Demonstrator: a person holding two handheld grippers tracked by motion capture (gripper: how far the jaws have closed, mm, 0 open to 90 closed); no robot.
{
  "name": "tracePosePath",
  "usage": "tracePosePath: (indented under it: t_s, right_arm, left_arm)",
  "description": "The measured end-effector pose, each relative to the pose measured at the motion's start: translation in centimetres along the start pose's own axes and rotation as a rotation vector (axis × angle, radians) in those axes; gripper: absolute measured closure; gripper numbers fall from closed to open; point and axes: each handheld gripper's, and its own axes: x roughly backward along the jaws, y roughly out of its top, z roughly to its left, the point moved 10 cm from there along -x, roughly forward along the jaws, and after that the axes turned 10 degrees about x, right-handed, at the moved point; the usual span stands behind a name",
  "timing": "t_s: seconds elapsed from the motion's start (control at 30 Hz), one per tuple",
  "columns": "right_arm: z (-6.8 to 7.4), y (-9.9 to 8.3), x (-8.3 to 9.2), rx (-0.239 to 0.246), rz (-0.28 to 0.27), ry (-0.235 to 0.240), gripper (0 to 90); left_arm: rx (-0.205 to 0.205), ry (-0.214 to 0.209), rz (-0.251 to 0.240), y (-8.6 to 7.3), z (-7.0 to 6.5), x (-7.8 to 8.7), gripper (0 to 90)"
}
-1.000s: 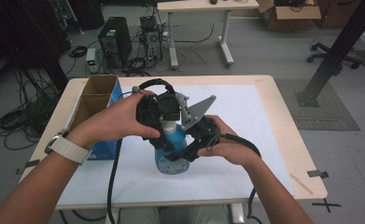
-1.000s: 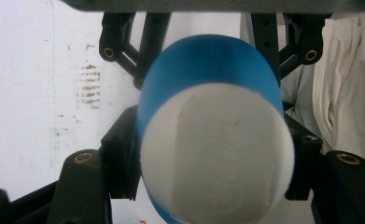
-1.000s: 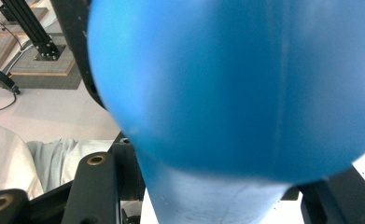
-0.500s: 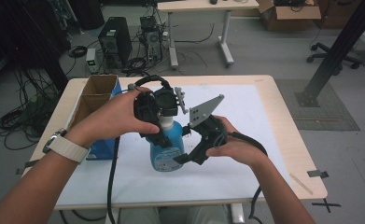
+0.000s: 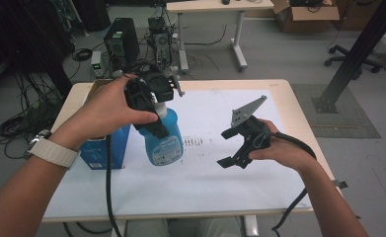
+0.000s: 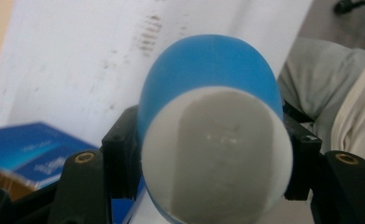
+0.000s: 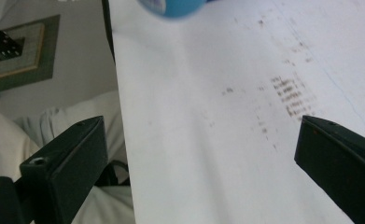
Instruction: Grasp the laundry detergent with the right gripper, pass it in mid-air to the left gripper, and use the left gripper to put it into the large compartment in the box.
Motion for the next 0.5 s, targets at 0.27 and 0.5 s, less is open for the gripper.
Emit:
tracePosePath:
  t_s: [0.27, 0.5]
  right_arm:
    - [-1.2, -1.3, 2.7, -0.058, 0.010, -0.055, 2.9]
    - [-1.7, -2.4, 3.8, -0.086, 0.052, -0.048, 2.7]
  left_arm:
    - [0.229, 0.083, 0.006, -0.7, 2.7, 2.0, 37.8]
    - [0.378, 0.118, -0.016, -1.1, 4.8, 3.7, 37.8]
